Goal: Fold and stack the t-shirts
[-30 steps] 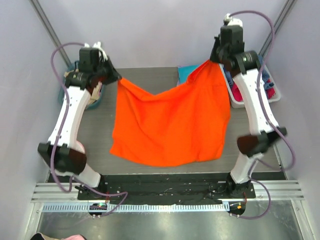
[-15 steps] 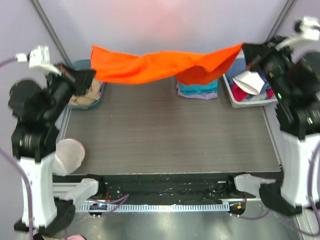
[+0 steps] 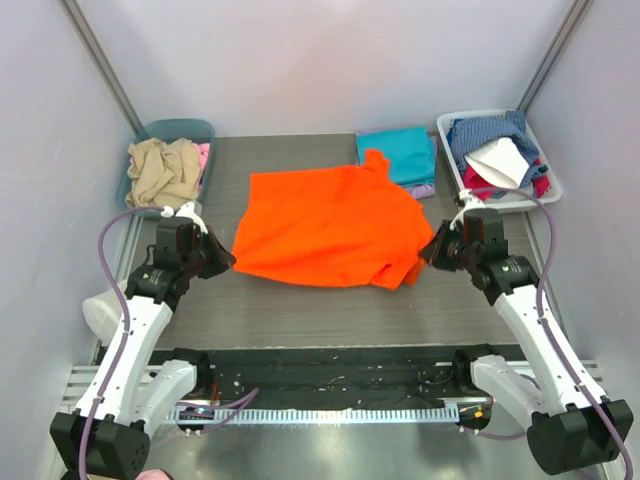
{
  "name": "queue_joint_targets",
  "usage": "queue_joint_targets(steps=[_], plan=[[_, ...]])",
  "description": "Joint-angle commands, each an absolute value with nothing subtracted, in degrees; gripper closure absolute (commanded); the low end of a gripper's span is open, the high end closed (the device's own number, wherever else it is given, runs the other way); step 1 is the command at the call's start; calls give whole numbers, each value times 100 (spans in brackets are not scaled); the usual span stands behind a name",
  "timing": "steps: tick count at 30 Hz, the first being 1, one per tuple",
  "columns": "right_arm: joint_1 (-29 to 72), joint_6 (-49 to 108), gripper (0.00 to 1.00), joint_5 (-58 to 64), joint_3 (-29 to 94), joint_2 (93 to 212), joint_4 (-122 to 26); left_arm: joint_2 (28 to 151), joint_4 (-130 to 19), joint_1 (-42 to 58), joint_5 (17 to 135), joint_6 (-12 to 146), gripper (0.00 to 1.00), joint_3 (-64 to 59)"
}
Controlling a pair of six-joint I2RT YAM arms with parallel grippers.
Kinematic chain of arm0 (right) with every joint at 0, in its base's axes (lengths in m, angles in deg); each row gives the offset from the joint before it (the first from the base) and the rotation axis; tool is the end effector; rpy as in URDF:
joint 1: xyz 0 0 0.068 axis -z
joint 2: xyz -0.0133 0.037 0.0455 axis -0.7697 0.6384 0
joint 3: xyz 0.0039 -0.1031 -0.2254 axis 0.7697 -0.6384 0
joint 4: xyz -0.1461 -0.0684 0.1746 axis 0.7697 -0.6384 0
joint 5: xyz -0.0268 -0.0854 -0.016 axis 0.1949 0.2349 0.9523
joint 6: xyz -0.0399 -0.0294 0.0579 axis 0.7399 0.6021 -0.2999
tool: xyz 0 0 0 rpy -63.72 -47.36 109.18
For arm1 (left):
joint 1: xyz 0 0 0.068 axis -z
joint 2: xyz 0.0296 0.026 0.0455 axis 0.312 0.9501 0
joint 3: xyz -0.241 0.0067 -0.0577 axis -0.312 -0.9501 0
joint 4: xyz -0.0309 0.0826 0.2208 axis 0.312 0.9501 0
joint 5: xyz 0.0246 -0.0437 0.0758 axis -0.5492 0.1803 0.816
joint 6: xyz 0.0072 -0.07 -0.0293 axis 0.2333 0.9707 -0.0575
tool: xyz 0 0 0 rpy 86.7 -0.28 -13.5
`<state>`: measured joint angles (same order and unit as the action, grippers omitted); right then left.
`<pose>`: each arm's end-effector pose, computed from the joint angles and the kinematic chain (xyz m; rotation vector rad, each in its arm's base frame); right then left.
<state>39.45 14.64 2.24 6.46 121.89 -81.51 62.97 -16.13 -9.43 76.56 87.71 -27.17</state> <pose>0.1975 0.0475 0.2762 0.1198 2.2064 0.4787 0.1887 -0.0377 0.2614 -0.4013 2.2596 -0.5339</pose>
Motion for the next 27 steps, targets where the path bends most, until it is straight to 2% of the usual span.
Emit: queue_joint_targets(steps=[1,18,27], plan=[[3846,1032,99,12,351,11363,-8286,5867,-1881,-965,7831,8974,100,-2735],[3828,663,99,-506,333,11222,-9587,5594,-808,-939,8148,9087,100,-2735],[3793,583,99,-972,8,11152,-9904,4971,-799,-913,8174,10589,100,-3428]])
